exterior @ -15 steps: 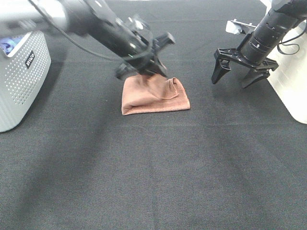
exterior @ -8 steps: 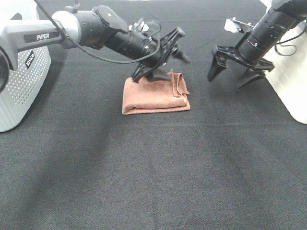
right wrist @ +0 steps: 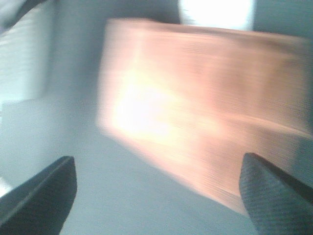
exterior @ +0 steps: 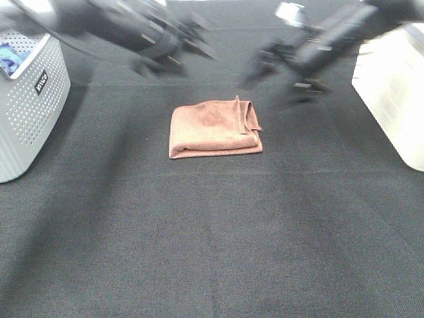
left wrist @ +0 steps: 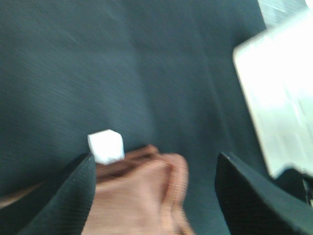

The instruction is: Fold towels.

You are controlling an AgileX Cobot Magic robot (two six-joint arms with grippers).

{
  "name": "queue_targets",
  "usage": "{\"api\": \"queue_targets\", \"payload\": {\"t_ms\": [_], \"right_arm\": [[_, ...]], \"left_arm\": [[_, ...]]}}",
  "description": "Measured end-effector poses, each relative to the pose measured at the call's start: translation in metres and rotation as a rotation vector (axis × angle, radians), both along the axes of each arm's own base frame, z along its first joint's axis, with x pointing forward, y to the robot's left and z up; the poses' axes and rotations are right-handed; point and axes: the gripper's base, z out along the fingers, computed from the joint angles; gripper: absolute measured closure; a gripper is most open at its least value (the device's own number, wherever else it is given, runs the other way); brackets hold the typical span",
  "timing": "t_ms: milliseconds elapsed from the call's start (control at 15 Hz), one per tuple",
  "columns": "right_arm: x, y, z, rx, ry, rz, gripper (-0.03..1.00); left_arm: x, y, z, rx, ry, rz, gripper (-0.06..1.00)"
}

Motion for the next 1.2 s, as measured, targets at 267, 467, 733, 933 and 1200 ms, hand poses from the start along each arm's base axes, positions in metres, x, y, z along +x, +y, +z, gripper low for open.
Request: {"api": "queue_targets", "payload": {"t_ms": [267,467,733,933,1200], "right_arm": [[0.002,0.062,-0.027,0.120,-0.070,0.036,0.12],[0.022,0.064,-0.051,0.115,-0.096,0.010,0.12],[0.034,0.027,-0.062,0.039,-0.074,-0.053,0.12],[0.041,-0.007,-0.065,-0.015,-0.072,-0.090,0.12],[0.039,-0.013,-0.071,-0.115,-0.067,-0.059,0.13]], "left_arm": [[0.000,0.029,0.014,0.030,0.022,-0.034,0.28],[-0.005,0.030,0.028,0.062,0.003,-0.064,0.28],[-0.007,0.030,0.028,0.082,0.012,-0.084,0.28],[-0.007,0.030,0.028,0.087,0.012,-0.085,0.28],[-0.009,0.030,0.029,0.089,0.020,-0.098,0.28]]}}
